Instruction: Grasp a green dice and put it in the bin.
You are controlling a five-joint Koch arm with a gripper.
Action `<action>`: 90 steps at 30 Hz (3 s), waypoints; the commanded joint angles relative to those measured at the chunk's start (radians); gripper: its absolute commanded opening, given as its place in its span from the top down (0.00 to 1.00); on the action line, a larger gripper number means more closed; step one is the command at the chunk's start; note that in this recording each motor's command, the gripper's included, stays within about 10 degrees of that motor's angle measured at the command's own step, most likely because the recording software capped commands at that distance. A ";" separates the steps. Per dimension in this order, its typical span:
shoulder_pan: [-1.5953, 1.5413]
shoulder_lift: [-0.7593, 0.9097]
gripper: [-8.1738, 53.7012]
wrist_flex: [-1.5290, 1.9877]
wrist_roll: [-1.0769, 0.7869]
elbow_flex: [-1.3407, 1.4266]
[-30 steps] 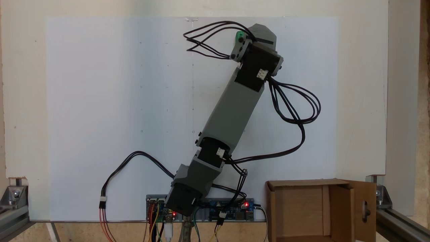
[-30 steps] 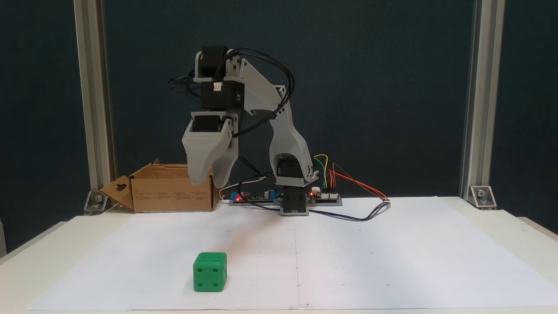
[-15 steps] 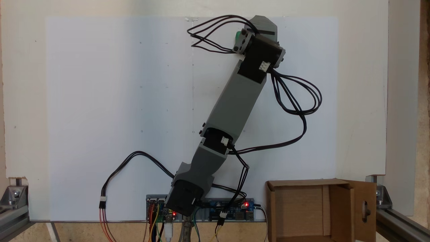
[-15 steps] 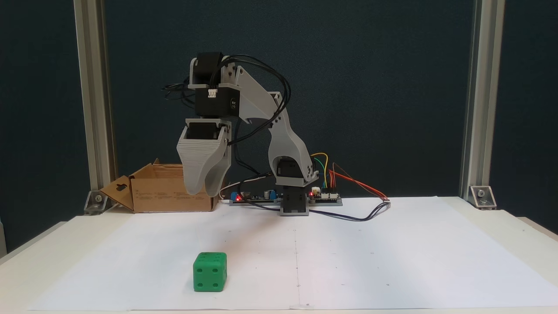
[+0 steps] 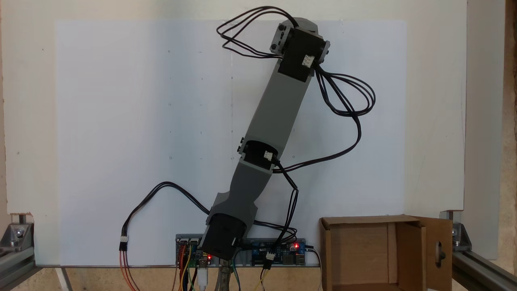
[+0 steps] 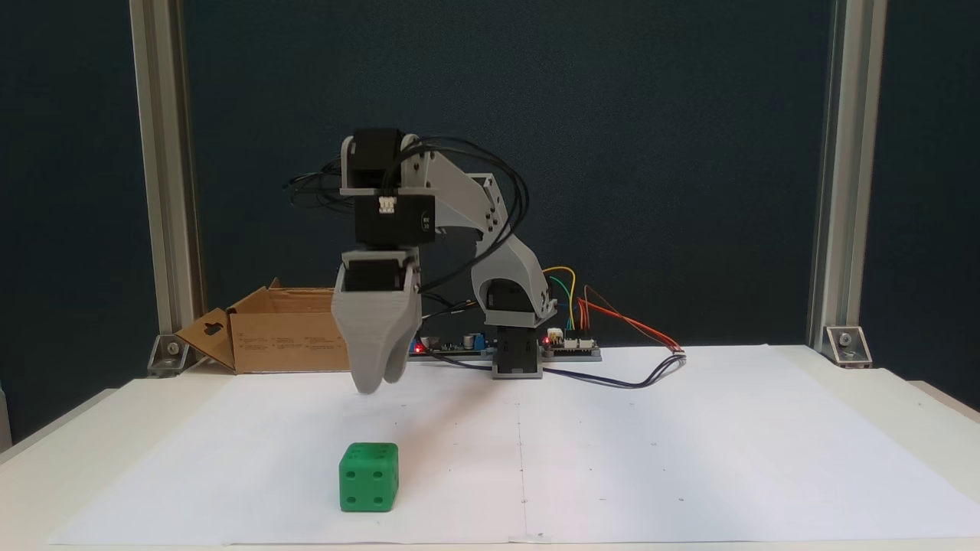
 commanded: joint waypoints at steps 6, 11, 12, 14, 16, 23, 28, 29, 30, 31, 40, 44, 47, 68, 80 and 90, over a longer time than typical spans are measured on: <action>-0.011 -0.043 0.12 0.175 -0.048 -0.117; -0.009 -0.071 0.12 0.175 -0.041 -0.146; -0.009 -0.075 0.12 0.175 -0.038 -0.147; -0.009 -0.095 0.12 0.175 -0.029 -0.147; -0.009 -0.110 0.12 0.175 -0.017 -0.152; 0.009 -0.153 0.12 0.175 0.017 -0.175; 0.018 -0.155 0.12 0.175 0.046 -0.178; 0.018 -0.155 0.12 0.175 0.054 -0.179; 0.017 -0.153 0.12 0.175 0.057 -0.181; 0.017 -0.153 0.12 0.175 0.066 -0.183; 0.018 -0.155 0.12 0.167 0.141 -0.250; 0.011 -0.164 0.13 0.167 0.152 -0.267; 0.006 -0.178 0.13 0.164 0.152 -0.272; 0.003 -0.232 0.14 0.138 0.080 -0.278; 0.012 -0.268 0.14 0.097 0.028 -0.278; 0.014 -0.275 0.14 0.074 -0.028 -0.278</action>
